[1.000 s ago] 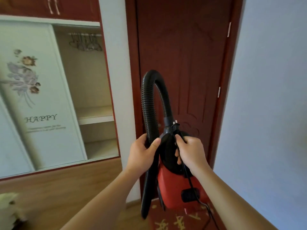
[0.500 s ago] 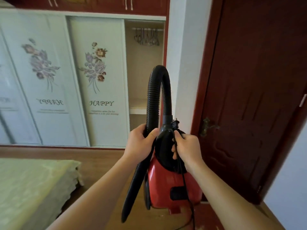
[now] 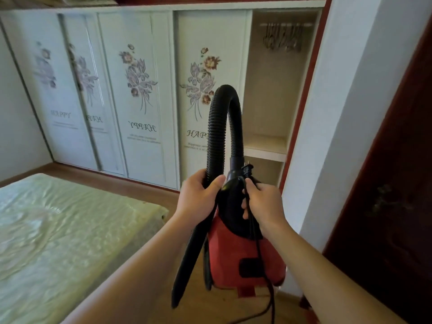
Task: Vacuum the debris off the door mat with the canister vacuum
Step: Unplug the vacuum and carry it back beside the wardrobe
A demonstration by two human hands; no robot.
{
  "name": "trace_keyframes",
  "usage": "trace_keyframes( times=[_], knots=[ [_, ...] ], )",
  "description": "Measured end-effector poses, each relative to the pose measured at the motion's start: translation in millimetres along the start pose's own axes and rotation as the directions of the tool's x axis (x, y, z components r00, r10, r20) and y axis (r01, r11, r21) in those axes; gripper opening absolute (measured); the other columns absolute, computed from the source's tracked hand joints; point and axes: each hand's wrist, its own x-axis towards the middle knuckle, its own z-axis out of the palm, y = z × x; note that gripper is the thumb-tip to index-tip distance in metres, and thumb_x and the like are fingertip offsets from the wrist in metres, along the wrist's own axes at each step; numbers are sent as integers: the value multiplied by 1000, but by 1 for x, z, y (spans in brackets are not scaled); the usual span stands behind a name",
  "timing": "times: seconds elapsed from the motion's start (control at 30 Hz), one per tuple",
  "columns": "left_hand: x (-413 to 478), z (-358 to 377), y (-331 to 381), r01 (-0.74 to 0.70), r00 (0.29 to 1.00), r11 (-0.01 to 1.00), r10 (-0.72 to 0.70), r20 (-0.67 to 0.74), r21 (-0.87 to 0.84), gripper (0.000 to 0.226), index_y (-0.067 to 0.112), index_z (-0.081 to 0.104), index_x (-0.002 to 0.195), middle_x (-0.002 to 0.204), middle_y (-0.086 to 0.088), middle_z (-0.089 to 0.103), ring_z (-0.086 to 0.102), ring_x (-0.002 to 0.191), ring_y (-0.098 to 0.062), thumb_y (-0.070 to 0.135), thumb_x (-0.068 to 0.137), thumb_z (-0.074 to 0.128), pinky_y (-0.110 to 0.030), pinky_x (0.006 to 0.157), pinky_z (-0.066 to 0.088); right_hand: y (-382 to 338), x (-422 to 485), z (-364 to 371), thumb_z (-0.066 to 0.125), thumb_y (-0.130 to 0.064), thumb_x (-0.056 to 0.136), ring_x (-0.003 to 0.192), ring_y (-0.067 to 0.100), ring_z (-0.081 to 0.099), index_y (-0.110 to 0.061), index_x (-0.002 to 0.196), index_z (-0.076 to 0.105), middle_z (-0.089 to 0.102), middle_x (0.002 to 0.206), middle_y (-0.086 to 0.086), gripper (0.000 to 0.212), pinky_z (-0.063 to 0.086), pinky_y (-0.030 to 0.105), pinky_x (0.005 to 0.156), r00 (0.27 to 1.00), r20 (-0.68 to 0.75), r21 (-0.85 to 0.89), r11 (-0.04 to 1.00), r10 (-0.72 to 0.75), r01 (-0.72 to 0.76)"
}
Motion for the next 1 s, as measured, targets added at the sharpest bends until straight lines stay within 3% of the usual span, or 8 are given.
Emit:
trace_keyframes(
  times=[0.07, 0.13, 0.27, 0.37, 0.5, 0.7, 0.9, 1.0],
  knots=[
    [19, -1, -14, 26, 999, 999, -25, -29, 32, 25, 21, 64, 77, 64, 2, 67, 63, 58, -17, 38, 95, 67, -36, 56, 48, 6, 23, 12, 53, -31, 105, 40, 25, 53, 3, 73, 67, 60, 50, 8, 49, 46, 34, 48, 1000, 27, 25, 1000, 6, -7],
    [39, 2, -25, 37, 998, 998, -35, -46, 52, 28, 17, 64, 79, 69, -7, 69, 66, 63, -27, 40, 94, 66, -42, 61, 53, 13, 49, 21, 54, -32, 104, 40, 26, 53, 3, 75, 68, 60, 50, 8, 48, 46, 34, 47, 999, 47, 45, 999, 14, -16],
    [88, 22, -46, 58, 995, 995, -51, -84, 84, 29, 19, 59, 71, 59, 1, 59, 54, 54, -12, 34, 94, 68, -36, 57, 46, 26, 112, 35, 54, -33, 104, 40, 25, 53, 2, 74, 67, 60, 51, 9, 47, 46, 33, 46, 995, 97, 73, 997, 31, -38],
    [125, 38, -59, 88, 991, 990, -76, -114, 107, 29, 14, 61, 74, 69, -14, 66, 59, 58, -15, 33, 94, 69, -40, 58, 49, 32, 160, 44, 54, -32, 104, 40, 26, 53, -1, 70, 65, 60, 51, 9, 48, 47, 35, 49, 989, 147, 72, 997, 17, -28],
    [169, 55, -69, 113, 979, 986, -89, -185, 124, 23, 16, 65, 77, 74, -14, 70, 61, 58, -12, 30, 95, 69, -31, 57, 49, 27, 218, 49, 54, -31, 104, 40, 27, 54, 5, 75, 66, 61, 52, 10, 47, 49, 36, 49, 979, 202, 54, 999, -18, 7],
    [233, 64, -89, 130, 963, 987, -104, -248, 91, 20, 14, 68, 84, 80, -13, 74, 71, 76, -31, 30, 96, 68, -47, 73, 57, 13, 292, 69, 54, -29, 103, 37, 25, 53, 7, 76, 65, 60, 51, 9, 46, 48, 33, 46, 968, 240, 36, 997, -76, 69],
    [291, 51, -123, 129, 961, 988, -102, -256, 90, 16, 19, 69, 83, 78, -5, 74, 71, 75, -24, 29, 96, 67, -43, 74, 57, 14, 346, 115, 54, -29, 103, 38, 25, 53, 5, 76, 65, 61, 52, 9, 46, 50, 35, 49, 964, 255, 36, 997, -79, 73],
    [323, 37, -151, 129, 960, 989, -106, -260, 76, 20, 16, 69, 84, 80, -11, 74, 70, 76, -30, 31, 96, 67, -49, 75, 58, 18, 370, 150, 54, -30, 104, 39, 25, 54, 2, 74, 67, 62, 52, 9, 45, 52, 38, 52, 963, 263, 24, 998, -63, 59]
  ],
)
